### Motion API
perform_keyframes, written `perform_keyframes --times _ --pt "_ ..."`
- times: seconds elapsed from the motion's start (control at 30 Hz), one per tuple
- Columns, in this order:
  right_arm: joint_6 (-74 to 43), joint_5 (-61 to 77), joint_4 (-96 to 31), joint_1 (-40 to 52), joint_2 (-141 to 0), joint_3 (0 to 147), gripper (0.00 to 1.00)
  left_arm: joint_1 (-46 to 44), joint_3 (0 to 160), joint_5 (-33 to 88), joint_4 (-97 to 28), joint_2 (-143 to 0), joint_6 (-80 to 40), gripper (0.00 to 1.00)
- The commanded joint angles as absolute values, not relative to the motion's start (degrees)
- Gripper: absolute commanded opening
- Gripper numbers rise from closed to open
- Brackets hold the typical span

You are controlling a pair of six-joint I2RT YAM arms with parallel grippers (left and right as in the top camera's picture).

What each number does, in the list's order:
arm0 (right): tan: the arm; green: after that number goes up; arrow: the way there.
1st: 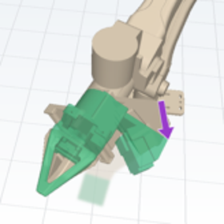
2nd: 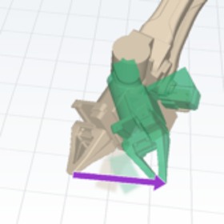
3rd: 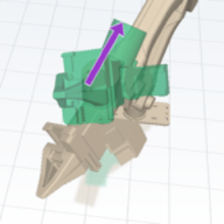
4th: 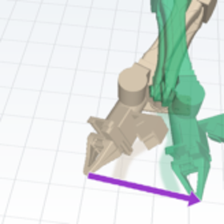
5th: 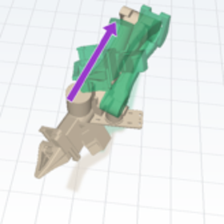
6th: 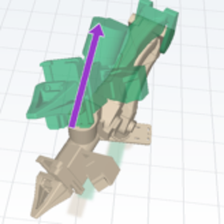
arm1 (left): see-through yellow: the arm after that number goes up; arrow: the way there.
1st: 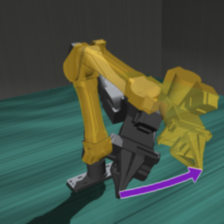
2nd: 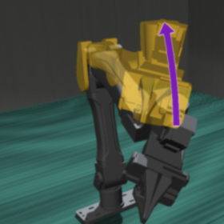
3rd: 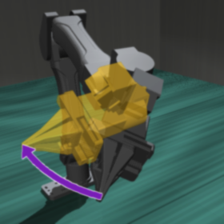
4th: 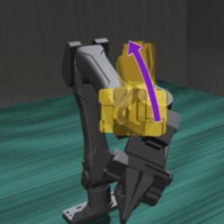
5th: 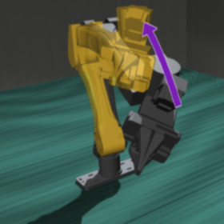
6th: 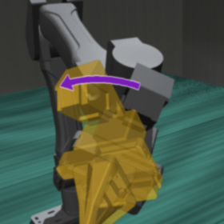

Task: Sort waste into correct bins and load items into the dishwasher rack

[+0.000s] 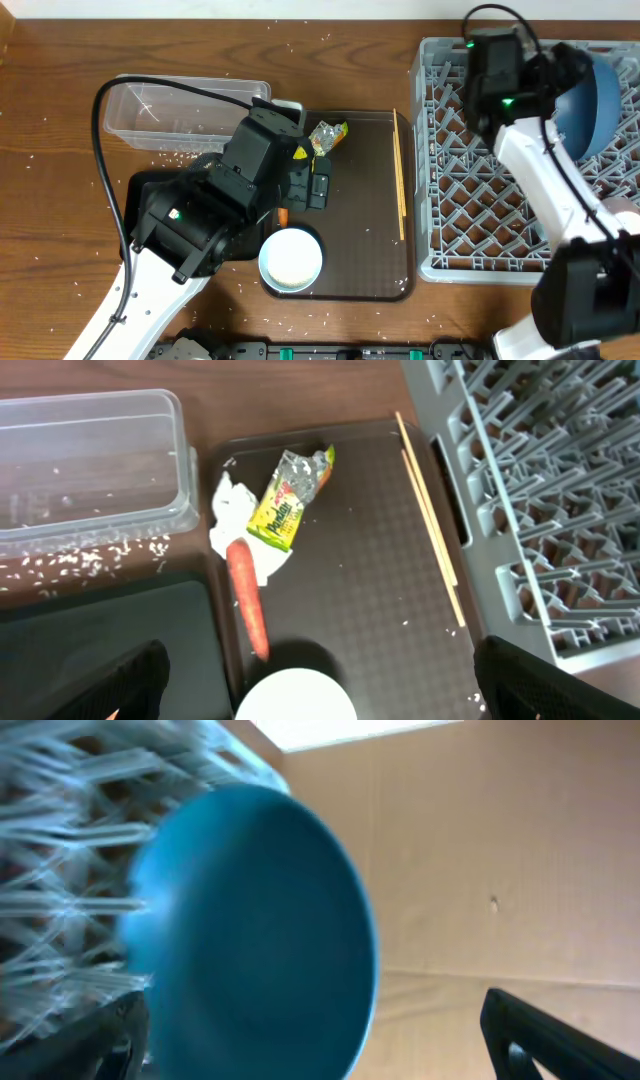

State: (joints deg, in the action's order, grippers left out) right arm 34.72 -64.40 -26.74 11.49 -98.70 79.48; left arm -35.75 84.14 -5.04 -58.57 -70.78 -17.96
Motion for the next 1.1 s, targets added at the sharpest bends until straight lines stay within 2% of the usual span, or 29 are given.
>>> perform_keyframes --times 0.0,0.13,0.2,0.3,0.43,0.53,0.67,1.07 --pt "21.08 -53.95 -34.65 15.68 -93.47 79.81 0.99 -35.7 84.62 -9.15 -58.67 -68.97 -17.34 0.98" --pt "8.14 -30.2 -46.28 19.22 -89.23 79.81 0.99 -35.7 84.62 -14.55 -58.67 -65.34 -17.34 0.98" --pt "3.7 -16.05 -49.32 20.05 -87.57 79.81 0.96 -35.7 84.62 -17.17 -58.7 -63.18 -17.34 0.98" --pt "1.06 3.88 -51.29 20.23 -86.46 79.81 0.85 -35.7 84.62 -17.67 -59.0 -60.9 -15.92 0.98" --pt "0.84 20.86 -52.9 20.23 -86.63 79.81 0.85 -35.7 84.62 -17.67 -63.79 -60.12 -14.83 0.98" --pt "0.84 28.47 -53.67 20.29 -86.63 79.79 0.99 -35.7 84.51 -17.65 -68.95 -61.1 -15.51 0.98" --pt "0.84 33.08 -53.74 20.34 -86.63 79.81 0.99 -35.7 84.07 -17.61 -73.45 -63.16 -19.27 0.98" --pt "-0.38 32.75 -53.82 20.32 -86.63 79.79 0.99 -35.7 81.28 -16.99 -75.72 -69.69 -23.29 0.98"
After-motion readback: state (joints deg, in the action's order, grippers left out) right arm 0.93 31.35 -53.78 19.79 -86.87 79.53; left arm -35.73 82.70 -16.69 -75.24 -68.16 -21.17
